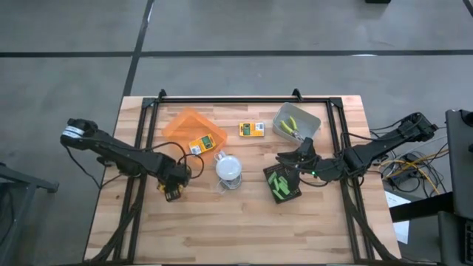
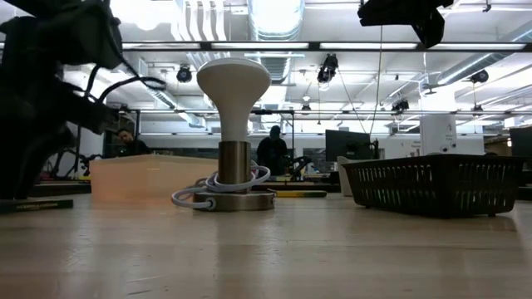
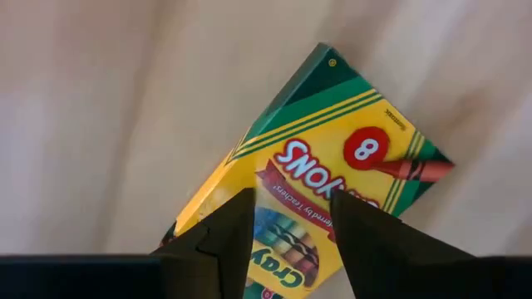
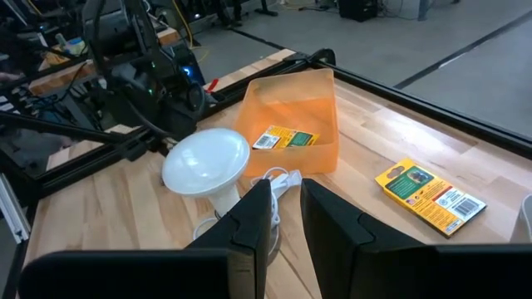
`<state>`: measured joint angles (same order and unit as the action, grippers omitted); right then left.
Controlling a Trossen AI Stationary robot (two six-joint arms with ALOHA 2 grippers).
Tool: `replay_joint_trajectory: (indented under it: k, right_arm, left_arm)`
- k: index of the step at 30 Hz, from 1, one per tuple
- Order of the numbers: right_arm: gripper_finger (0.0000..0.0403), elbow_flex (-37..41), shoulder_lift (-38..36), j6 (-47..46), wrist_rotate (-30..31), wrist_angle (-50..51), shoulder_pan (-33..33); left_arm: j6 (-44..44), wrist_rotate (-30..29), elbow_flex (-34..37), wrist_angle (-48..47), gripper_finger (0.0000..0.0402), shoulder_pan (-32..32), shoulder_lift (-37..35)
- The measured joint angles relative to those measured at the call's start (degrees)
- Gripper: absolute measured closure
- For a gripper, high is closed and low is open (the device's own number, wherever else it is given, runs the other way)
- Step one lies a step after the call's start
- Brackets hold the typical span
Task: Pick & Place School Supplies
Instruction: Put the box of crayon into the orange bin
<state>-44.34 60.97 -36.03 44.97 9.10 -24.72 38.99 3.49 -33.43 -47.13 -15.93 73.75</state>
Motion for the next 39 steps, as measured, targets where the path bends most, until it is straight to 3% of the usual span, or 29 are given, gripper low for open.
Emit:
replay_joint_trajectory:
  k: [12,26,32,39]
  right_arm:
    - [0.0335,0.68,0.00,-0.08,0.01,-0.04,0.00]
    - [0.0335,4.95,0.00,-4.13,-0.54,-3.01,-0.01]
    - [0.0335,6.32,0.00,-4.02,-0.68,-7.02,-0.01]
    - [0.0335,6.34,0.00,-3.86,-0.66,-7.15,-0.01]
  left_arm:
    - [3.13,4.50,-0.91,19.58,0.0237,-0.24,0.54]
    - [5.04,2.75,-3.10,13.17,0.0241,-0.41,1.03]
    - [5.04,2.56,-3.06,15.74,0.0241,-0.84,1.71]
    - [5.23,3.04,-3.93,21.62,0.0241,-2.59,7.62]
